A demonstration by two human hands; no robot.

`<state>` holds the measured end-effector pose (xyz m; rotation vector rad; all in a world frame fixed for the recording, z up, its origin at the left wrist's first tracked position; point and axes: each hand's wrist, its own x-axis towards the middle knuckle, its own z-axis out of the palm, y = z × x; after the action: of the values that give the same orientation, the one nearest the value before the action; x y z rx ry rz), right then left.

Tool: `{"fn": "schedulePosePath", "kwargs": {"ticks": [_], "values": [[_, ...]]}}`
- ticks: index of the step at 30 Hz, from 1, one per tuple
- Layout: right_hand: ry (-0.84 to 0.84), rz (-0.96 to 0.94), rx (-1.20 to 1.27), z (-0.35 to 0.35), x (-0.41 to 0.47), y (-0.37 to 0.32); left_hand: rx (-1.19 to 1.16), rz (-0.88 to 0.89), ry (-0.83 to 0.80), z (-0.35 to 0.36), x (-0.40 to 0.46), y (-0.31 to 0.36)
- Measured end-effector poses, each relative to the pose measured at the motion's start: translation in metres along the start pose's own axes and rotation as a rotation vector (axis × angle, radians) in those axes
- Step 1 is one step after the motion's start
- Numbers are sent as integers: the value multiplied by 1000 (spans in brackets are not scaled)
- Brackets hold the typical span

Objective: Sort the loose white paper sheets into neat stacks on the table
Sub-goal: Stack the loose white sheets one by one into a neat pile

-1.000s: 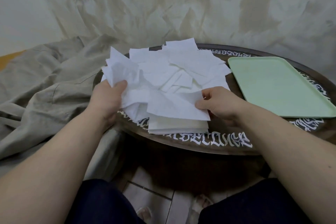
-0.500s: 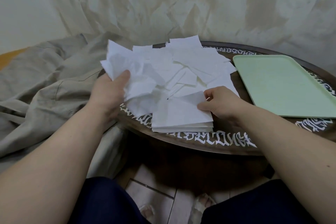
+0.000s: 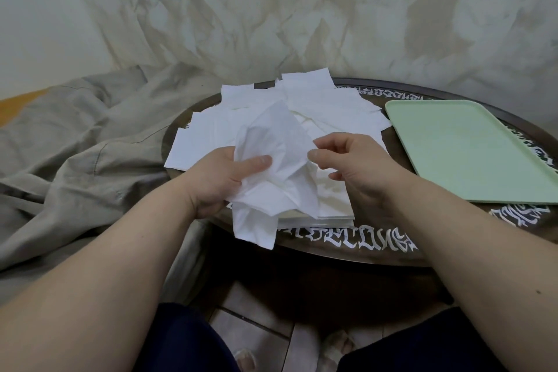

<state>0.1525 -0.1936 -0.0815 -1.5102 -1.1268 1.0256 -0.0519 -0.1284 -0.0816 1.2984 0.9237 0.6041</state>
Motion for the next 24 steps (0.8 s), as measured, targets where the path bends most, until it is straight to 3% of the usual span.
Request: {"fn": "schedulePosePath", "kwargs": {"ticks": [8, 11, 17, 20, 24], "values": [[13, 13, 103, 1, -2, -5, 108, -32, -80, -3, 2, -2], [60, 88, 202, -3, -1, -3, 151, -7, -50, -7, 2, -4], [52, 247, 162, -10, 0, 2, 114, 38, 39, -14, 7, -10], [31, 336, 82, -13, 0, 5, 97, 87, 171, -24, 12, -12], [-22, 410, -132, -18, 1, 14, 126, 216, 495, -40, 18, -12]]}}
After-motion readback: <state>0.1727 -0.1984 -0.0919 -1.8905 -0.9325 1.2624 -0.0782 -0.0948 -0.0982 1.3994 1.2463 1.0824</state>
